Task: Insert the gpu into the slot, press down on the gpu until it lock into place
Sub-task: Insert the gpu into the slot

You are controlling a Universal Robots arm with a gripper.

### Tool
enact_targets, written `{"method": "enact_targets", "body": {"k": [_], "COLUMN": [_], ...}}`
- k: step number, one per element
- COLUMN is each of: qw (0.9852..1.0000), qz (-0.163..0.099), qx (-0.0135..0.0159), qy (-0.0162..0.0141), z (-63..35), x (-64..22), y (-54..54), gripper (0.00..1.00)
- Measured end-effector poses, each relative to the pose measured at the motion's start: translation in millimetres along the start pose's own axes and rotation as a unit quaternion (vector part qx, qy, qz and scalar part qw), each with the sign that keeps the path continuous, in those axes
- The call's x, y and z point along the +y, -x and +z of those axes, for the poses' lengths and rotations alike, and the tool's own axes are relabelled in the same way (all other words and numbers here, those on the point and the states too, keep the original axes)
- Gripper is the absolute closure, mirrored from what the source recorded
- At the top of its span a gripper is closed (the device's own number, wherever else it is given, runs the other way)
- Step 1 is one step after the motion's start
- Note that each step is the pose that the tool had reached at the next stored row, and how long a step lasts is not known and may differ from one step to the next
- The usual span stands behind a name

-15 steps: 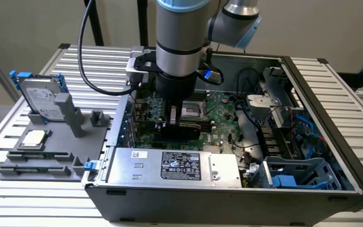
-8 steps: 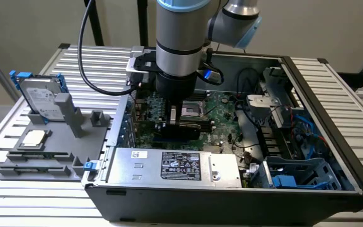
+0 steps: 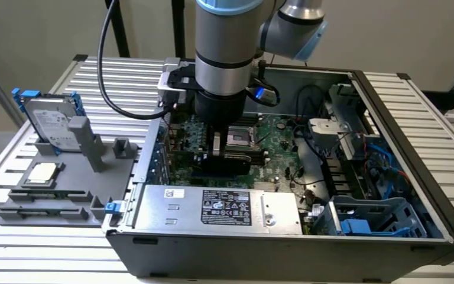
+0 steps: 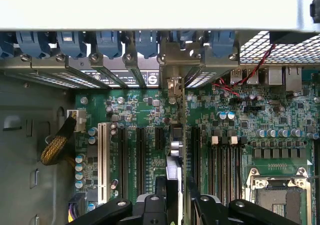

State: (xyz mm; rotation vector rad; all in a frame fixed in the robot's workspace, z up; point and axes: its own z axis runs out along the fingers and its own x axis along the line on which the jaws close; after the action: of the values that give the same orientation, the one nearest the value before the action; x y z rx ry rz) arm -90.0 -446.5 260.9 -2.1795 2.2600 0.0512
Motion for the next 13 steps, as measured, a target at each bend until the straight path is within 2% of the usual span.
{"method": "enact_targets", "body": {"k": [13], "qw": [1.0], "qz": [0.0], "qx": [0.0], "qy": [-0.0001], "z": [0.1], "x": [0.2], "y": [0.9], "gripper": [0.74]}}
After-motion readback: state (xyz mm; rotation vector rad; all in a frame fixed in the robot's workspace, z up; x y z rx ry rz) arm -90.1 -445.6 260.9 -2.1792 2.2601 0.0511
